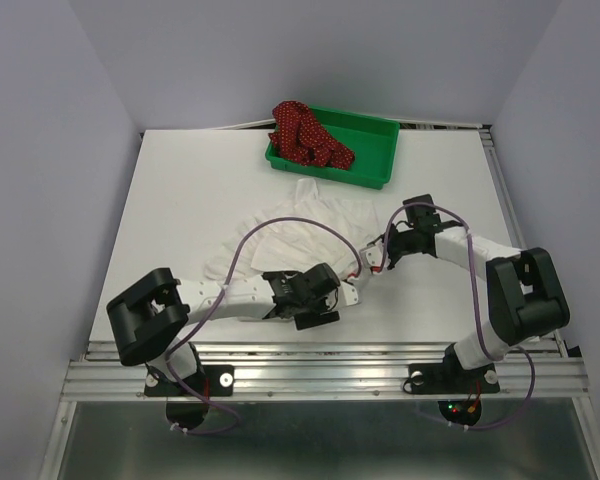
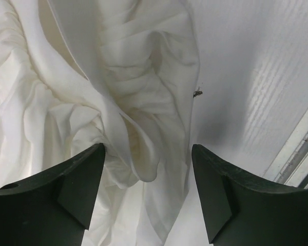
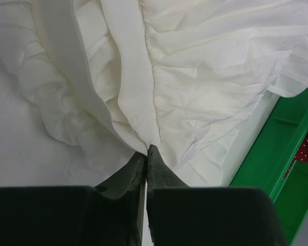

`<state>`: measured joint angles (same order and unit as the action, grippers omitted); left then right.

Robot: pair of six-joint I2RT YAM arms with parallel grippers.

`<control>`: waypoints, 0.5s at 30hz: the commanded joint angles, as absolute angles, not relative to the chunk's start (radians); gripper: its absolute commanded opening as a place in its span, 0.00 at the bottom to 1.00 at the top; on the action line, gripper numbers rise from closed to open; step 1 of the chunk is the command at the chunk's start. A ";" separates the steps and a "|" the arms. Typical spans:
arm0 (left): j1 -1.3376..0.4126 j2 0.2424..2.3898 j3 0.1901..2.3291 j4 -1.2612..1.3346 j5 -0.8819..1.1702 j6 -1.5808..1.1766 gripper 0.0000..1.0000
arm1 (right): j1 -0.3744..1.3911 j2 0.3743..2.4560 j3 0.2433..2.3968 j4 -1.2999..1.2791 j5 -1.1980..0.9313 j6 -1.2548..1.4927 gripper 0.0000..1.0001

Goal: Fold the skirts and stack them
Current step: Flatten the skirt out

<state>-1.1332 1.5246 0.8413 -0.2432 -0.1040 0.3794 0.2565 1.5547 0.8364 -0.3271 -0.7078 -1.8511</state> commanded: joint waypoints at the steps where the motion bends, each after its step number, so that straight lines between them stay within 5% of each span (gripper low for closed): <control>1: -1.147 1.529 0.887 -0.195 -0.210 0.353 0.80 | 0.265 1.563 0.850 -0.295 -0.733 -1.832 0.01; 5: -1.147 1.523 0.884 -0.170 -0.259 0.334 0.73 | 0.275 1.546 0.857 -0.304 -0.730 -1.804 0.01; 12: -1.134 1.454 0.865 -0.164 -0.296 0.319 0.18 | 0.275 1.509 0.884 -0.314 -0.706 -1.680 0.01; 13: -1.115 1.410 0.864 -0.181 -0.287 0.315 0.00 | 0.275 1.503 0.905 -0.316 -0.683 -1.625 0.01; 15: -1.095 1.369 0.861 -0.187 -0.281 0.313 0.00 | 0.275 1.499 0.932 -0.316 -0.652 -1.563 0.01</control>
